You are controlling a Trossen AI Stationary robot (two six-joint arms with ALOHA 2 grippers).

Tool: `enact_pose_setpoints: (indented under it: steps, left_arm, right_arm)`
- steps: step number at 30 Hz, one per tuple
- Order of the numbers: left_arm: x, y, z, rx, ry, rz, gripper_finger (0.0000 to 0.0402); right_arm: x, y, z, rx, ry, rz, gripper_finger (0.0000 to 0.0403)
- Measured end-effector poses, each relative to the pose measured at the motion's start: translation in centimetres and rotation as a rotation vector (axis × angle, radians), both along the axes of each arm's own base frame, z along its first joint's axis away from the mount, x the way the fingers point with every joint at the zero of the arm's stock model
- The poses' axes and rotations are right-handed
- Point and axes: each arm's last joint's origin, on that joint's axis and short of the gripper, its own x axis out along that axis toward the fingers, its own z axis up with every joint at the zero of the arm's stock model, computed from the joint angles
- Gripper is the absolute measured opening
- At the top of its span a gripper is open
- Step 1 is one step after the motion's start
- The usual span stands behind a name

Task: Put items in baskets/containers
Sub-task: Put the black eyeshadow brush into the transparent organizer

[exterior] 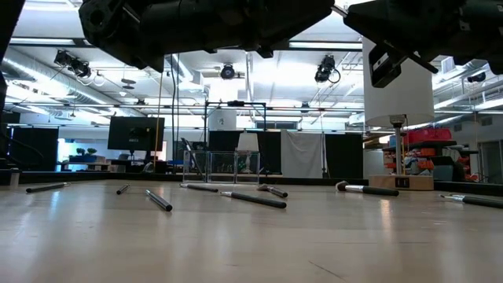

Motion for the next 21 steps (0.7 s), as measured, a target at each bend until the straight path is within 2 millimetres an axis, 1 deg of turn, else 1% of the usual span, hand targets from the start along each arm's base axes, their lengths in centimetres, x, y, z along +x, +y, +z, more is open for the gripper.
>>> enact_pose_setpoints:
  steps: [6, 12, 17, 21]
  left_arm:
    - [0.3, 0.1, -0.3, -0.009, 0.002, 0.041, 0.0103]
    - [1.6, -0.3, -0.9, -0.009, 0.006, 0.04, 0.0103]
    - [1.7, -0.3, -0.9, -0.008, 0.003, 0.039, 0.0102]
    - [1.6, -0.5, -0.7, 0.01, -0.007, 0.022, 0.0093]
  right_arm:
    - [0.0, 0.0, 0.0, 0.001, -0.001, -0.001, 0.0006]
    - [0.1, 0.0, 0.1, 0.003, -0.006, -0.004, 0.0006]
    - [0.1, 0.0, 0.1, 0.0, -0.002, -0.004, 0.0006]
    - [0.1, 0.0, 0.1, -0.003, 0.002, -0.003, 0.0006]
